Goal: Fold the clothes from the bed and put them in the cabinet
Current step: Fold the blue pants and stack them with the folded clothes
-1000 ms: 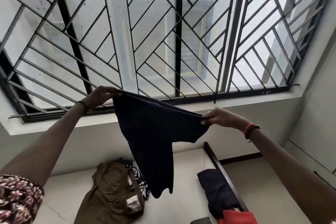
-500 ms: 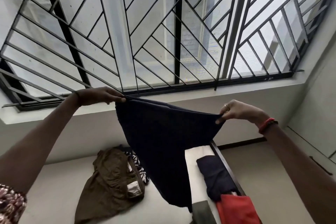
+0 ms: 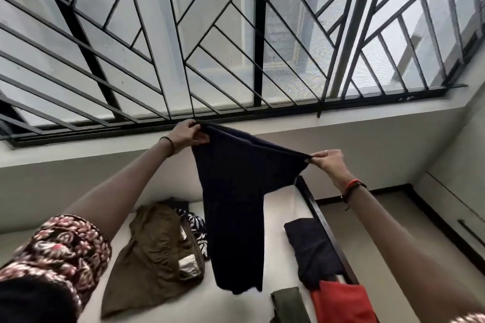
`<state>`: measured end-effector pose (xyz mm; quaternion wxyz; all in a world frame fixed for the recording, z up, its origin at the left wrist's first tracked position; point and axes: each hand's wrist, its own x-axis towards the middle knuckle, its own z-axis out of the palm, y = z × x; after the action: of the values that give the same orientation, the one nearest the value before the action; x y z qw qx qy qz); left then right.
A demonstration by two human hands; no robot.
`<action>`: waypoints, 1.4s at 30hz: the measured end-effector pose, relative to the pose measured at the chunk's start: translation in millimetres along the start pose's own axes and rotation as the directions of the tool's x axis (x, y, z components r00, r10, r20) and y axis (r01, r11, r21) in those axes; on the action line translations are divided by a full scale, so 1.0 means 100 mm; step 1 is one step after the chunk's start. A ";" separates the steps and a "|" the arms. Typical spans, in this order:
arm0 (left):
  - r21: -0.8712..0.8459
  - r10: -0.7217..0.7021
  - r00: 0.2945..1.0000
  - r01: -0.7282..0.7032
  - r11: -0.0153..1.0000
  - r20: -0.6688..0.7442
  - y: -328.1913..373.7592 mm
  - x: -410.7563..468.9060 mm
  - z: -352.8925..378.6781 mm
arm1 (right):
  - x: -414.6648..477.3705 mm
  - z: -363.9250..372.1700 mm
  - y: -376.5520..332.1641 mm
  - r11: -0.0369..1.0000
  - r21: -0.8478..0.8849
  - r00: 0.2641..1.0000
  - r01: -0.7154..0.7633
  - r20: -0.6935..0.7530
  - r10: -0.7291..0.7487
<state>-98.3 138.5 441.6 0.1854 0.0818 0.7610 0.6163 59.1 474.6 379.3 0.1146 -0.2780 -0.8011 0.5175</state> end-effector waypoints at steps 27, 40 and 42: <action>0.483 -0.176 0.983 0.175 0.858 -0.044 -4.60 -1.79 -0.20 | -1.83 1.69 3.39 0.879 -0.465 0.916 0.109 0.389 0.093; 0.415 -0.510 0.830 0.556 0.721 -0.225 -6.40 -3.26 -0.03 | -3.18 2.18 4.25 0.789 -0.591 0.604 0.166 0.693 0.392; 0.386 -0.550 0.783 0.622 0.682 -0.290 -6.55 -3.35 -0.02 | -3.03 2.21 4.16 0.819 -0.539 0.629 0.198 0.710 0.315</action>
<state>276.4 -130.5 -131.6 0.2901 -0.1716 0.8820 0.3293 339.6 263.2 -57.4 -0.3471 -0.0765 -0.8766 0.3243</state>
